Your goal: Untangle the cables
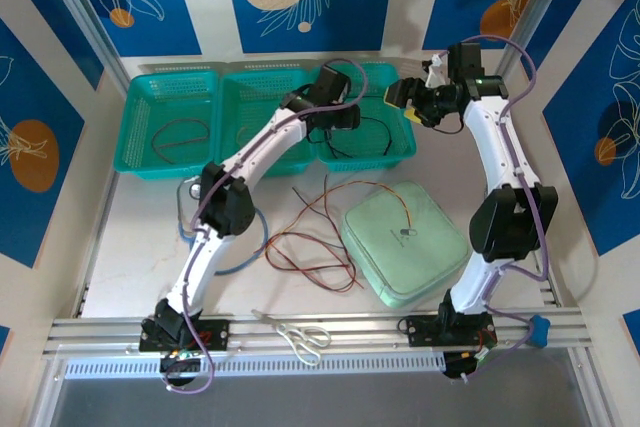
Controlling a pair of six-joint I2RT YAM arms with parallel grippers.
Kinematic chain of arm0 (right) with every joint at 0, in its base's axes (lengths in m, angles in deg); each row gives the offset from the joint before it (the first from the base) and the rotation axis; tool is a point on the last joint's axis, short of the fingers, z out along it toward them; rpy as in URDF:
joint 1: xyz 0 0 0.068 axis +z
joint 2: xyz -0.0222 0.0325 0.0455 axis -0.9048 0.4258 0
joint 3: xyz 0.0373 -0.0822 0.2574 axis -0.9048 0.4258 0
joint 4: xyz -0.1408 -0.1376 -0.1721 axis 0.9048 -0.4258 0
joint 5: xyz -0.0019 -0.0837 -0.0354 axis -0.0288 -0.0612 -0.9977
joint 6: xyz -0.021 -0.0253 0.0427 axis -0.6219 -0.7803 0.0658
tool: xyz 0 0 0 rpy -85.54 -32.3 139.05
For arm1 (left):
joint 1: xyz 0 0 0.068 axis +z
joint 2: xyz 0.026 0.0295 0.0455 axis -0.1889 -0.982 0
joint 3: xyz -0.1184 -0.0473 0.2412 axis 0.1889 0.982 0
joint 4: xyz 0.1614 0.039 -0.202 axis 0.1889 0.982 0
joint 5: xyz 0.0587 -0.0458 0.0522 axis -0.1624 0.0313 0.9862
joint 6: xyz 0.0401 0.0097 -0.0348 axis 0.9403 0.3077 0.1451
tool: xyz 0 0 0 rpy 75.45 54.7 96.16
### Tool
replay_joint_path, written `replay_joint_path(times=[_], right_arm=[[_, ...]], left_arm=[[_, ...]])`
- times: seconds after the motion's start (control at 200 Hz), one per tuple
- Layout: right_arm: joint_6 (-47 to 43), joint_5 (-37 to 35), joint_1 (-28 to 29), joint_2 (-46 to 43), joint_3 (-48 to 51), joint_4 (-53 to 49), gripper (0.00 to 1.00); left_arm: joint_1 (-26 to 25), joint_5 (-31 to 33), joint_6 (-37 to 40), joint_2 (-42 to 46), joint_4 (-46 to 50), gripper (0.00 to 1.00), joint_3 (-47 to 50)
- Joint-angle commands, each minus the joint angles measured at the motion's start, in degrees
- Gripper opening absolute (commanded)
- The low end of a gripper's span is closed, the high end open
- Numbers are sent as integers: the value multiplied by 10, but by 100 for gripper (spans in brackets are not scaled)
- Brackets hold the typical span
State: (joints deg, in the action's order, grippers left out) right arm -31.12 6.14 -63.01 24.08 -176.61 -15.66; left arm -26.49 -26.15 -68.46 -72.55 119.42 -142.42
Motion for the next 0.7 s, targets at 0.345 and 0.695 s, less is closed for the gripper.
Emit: replay_joint_path(times=[0.345, 0.695], right_arm=[[-4, -101, 68, -134, 152, -6, 68], [-38, -171, 181, -220, 246, 18, 63]], left_arm=[[-13, -12, 48, 211, 35, 58, 91], [0, -19, 32, 432, -13, 58, 397]])
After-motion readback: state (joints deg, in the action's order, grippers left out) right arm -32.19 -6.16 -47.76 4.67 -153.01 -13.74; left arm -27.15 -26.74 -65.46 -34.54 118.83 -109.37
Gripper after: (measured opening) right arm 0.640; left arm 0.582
